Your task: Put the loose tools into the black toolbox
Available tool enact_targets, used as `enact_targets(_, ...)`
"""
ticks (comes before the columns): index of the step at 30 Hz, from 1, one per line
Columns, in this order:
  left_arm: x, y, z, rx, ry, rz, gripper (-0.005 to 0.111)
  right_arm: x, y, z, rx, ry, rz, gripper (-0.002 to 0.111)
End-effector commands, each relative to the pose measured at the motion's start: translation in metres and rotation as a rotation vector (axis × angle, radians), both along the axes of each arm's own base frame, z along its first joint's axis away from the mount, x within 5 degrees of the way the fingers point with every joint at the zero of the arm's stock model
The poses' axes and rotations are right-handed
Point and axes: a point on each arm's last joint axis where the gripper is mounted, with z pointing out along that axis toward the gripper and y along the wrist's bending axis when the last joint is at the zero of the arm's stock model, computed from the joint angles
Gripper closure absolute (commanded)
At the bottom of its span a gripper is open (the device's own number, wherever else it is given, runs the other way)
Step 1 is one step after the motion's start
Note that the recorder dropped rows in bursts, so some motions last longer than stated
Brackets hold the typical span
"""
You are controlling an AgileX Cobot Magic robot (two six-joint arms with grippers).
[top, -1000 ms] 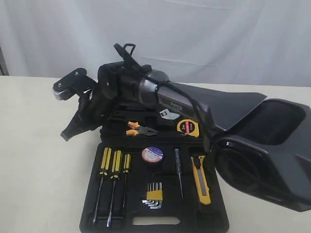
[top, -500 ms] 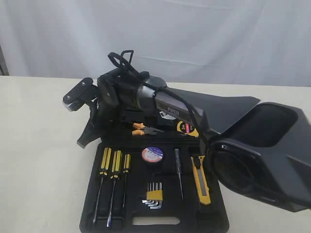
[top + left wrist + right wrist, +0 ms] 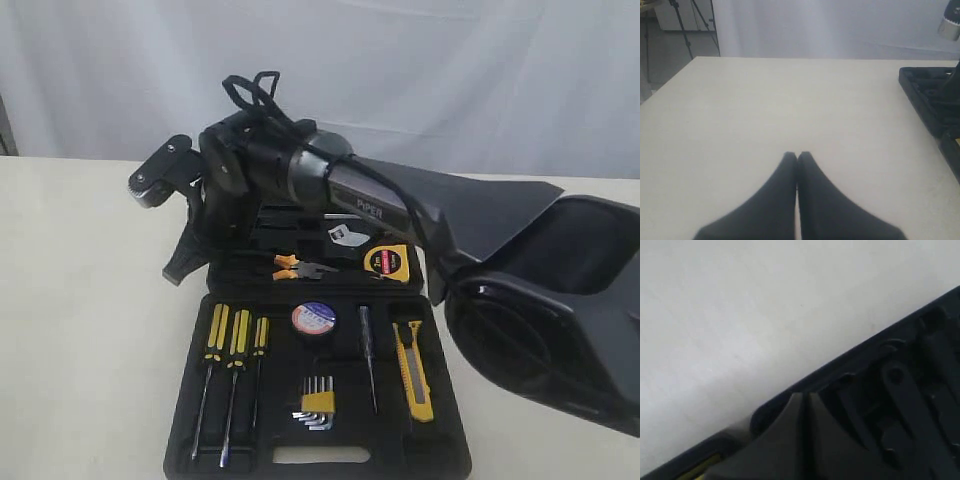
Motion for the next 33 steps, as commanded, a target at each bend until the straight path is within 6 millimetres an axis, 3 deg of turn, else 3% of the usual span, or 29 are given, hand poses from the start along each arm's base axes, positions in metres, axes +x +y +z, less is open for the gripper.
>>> enact_targets(1,0.0,-0.001,0.0,-0.011,-0.009,-0.005,0.107,-0.004,-0.005,0.013,-0.035,0.011,0.016,0.109)
enact_targets(4,0.0,-0.001,0.0,-0.011,-0.009,-0.005,0.107,-0.011,-0.005,0.022,-0.041,0.059,0.052,0.109)
enact_targets(9,0.0,-0.001,0.0,-0.011,-0.009,-0.005,0.107,-0.04,-0.008,0.047,-0.014,0.285,0.121,0.109)
enact_targets(13,0.0,-0.001,0.0,-0.011,-0.009,-0.005,0.107,-0.054,-0.011,0.096,-0.006,0.196,0.16,0.109)
enact_targets(14,0.0,-0.001,0.0,-0.011,-0.009,-0.005,0.107,-0.064,-0.012,0.117,-0.001,0.162,0.174,0.109)
enact_targets(16,0.0,-0.001,0.0,-0.011,-0.009,-0.005,0.107,-0.085,-0.016,0.138,0.008,0.153,0.188,0.109)
enact_targets(20,0.0,-0.001,0.0,-0.011,-0.009,-0.005,0.107,-0.121,-0.024,0.151,0.041,0.193,0.197,0.109)
enact_targets(28,0.0,-0.001,0.0,-0.011,-0.009,-0.005,0.107,-0.2,-0.035,0.146,0.074,0.327,0.24,0.109)
enact_targets(33,0.0,-0.001,0.0,-0.011,-0.009,-0.005,0.107,-0.226,-0.045,0.157,0.077,0.306,0.252,0.109)
